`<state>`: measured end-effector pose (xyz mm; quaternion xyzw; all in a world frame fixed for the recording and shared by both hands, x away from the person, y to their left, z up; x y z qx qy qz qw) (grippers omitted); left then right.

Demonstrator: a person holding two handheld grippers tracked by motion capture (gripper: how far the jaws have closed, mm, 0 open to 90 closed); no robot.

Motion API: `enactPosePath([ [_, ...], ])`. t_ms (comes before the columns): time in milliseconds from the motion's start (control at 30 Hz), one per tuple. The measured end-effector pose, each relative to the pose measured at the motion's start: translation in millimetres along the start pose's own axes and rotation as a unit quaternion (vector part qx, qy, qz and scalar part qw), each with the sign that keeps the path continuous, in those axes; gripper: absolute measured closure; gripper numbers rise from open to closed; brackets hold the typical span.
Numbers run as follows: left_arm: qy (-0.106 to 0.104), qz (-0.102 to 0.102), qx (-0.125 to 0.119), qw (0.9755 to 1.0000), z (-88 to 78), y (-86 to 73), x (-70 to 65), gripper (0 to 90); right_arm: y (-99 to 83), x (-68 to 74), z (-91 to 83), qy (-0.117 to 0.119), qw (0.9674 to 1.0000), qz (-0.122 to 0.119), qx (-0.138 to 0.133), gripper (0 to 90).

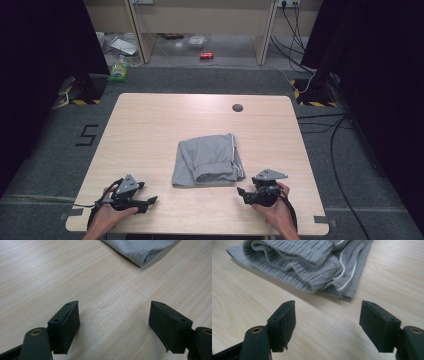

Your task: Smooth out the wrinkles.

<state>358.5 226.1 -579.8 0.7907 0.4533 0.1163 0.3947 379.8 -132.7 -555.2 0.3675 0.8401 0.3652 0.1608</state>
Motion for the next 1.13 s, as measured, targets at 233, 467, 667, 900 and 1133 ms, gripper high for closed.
enactPosePath([
  [233, 0.015, 0.008, -0.005, 0.9998, -1.4, -5.7, 0.6, 15.5, -11.7, 2.4, 0.6, -0.013, 0.9997, -0.009, 0.020, 23.1],
  [467, 0.015, 0.009, -0.004, 0.9998, -2.9, -6.9, 1.2, 15.5, -20.3, 4.5, 7.8, -0.021, 0.9987, -0.023, 0.041, 18.5],
  [667, 0.014, 0.009, -0.004, 0.9999, -3.4, -7.3, 1.7, 15.4, -21.7, 6.6, 9.7, -0.032, 0.9972, -0.044, 0.052, 15.0],
  [900, 0.014, 0.009, -0.004, 0.9999, -3.4, -7.2, 1.7, 15.4, -21.7, 6.4, 10.0, -0.030, 0.9973, -0.045, 0.050, 14.3],
  [1133, 0.014, 0.009, -0.004, 0.9999, -3.4, -7.3, 1.8, 15.4, -21.6, 6.2, 10.2, -0.030, 0.9973, -0.044, 0.050, 14.1],
])
Point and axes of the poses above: each handheld gripper's, and its own axes: z roughly forward along the jaws, y roughly out of its top, x roughly to its left, the point moved 9 cm from there along z, roughly forward along the jaws, and after that the axes turned 9 degrees about -z, right-handed, at the moved point
